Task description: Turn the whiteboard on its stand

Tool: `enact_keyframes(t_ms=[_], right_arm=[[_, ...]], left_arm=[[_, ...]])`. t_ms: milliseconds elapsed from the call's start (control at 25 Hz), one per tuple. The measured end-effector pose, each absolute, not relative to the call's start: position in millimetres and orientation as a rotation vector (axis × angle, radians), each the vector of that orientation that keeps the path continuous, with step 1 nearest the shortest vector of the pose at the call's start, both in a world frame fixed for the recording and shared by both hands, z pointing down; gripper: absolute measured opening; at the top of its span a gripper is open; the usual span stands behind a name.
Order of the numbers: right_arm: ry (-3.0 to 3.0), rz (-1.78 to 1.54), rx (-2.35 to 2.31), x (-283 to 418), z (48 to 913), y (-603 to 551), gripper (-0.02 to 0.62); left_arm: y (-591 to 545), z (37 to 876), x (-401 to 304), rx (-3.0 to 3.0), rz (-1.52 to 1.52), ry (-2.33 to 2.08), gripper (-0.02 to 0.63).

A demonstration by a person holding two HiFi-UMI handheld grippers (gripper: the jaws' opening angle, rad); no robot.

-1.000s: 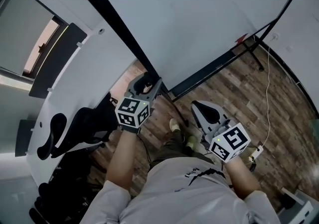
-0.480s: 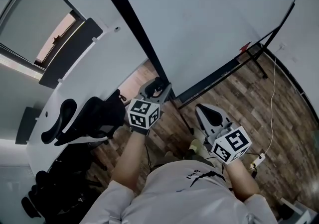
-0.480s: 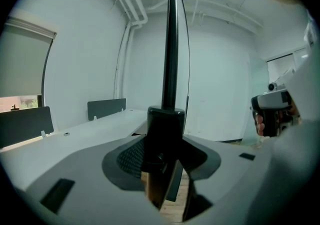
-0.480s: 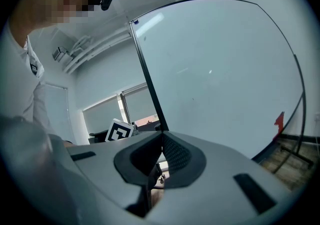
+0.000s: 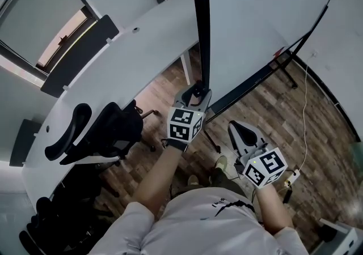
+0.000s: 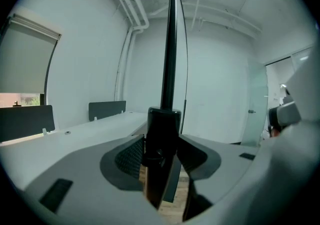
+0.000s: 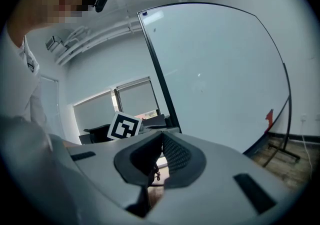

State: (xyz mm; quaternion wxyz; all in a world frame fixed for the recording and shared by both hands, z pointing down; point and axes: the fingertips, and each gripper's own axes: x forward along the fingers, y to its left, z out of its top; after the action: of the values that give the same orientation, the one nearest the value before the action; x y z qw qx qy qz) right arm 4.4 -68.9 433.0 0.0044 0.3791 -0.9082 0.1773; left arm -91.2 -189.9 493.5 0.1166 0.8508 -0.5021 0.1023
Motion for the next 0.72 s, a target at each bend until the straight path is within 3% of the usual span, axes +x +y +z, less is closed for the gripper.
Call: enact_keyframes(t_ms=[720], right_arm=[[-2.771,0.532,1.359,-30.8,434.0,27.0,0.012]], left_arm=[[-49.4,444.1,-113.4,2.613,0.038,-1.326,0.195]])
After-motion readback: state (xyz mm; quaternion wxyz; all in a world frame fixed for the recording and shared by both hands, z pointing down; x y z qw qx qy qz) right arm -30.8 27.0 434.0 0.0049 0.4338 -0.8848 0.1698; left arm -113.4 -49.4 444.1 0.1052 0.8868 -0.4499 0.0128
